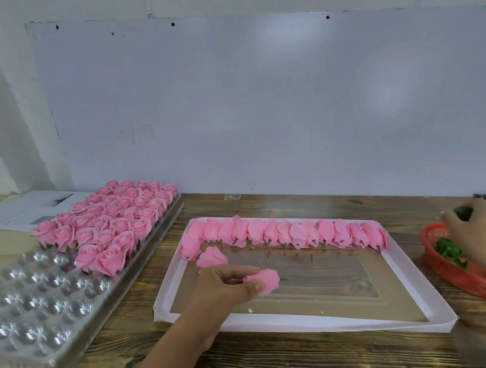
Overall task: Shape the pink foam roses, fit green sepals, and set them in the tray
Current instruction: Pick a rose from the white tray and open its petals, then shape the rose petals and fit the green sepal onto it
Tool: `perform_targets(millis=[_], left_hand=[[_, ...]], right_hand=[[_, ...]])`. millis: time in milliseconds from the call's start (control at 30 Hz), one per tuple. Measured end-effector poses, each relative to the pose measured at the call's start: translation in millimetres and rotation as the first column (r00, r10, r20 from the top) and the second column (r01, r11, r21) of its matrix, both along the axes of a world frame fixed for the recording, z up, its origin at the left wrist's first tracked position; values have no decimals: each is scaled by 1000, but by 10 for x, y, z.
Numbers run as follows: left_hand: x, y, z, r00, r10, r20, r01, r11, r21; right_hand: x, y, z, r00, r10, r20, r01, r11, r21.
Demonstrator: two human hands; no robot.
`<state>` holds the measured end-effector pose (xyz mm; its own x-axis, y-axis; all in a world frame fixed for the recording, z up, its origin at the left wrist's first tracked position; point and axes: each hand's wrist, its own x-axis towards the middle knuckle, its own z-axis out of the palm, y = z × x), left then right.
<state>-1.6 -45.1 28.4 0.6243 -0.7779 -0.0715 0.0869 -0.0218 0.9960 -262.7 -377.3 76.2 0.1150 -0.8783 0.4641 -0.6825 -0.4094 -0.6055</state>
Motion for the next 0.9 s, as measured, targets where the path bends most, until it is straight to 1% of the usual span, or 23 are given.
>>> perform_targets(millis=[33,100,133,267,333,400,467,533,567,633,700,800,900], left_hand=[[0,1,1,1000,2,-1,-2,1000,0],[-3,1,4,1000,6,-2,-6,1000,1],[-5,1,7,1000,5,-2,-5,1000,-1],[-13,12,17,1000,-13,8,13,1000,-23],[-12,14,19,1000,-8,12,9,1000,-18],[-5,11,16,1000,-3,19,4,1000,-4],[1,5,11,1000,3,15,-3,1000,4],[0,4,11,1000,6,2,-6,1000,-1],[0,3,12,1000,6,0,-6,1000,-3],[-1,2,14,1000,7,6,-7,1000,-2],[0,2,14,1000,8,6,-8,1000,-3],[1,2,10,1000,5,10,-5,1000,-2],[3,1,7,1000,4,16,-4,1000,5]], right_hand=[[65,98,22,997,20,71,-21,1000,14],[220,349,59,972,70,225,-96,990,107],[303,482,63,956,96,277,-139,980,140],[701,987,28,927,274,256,-313,942,124],[888,1183,-38,909,332,251,-378,911,166],[1046,1354,-109,878,407,252,-464,852,241],[1163,1504,-163,811,476,339,-569,776,272],[1244,1596,-213,738,486,468,-647,709,283],[1273,1622,-237,712,471,520,-666,687,290],[1302,1650,-293,696,440,568,-675,671,308],[1301,1650,-371,717,429,549,-657,679,328],[1266,1618,-493,778,449,440,-608,715,345],[1243,1606,-555,794,453,406,-587,745,317]])
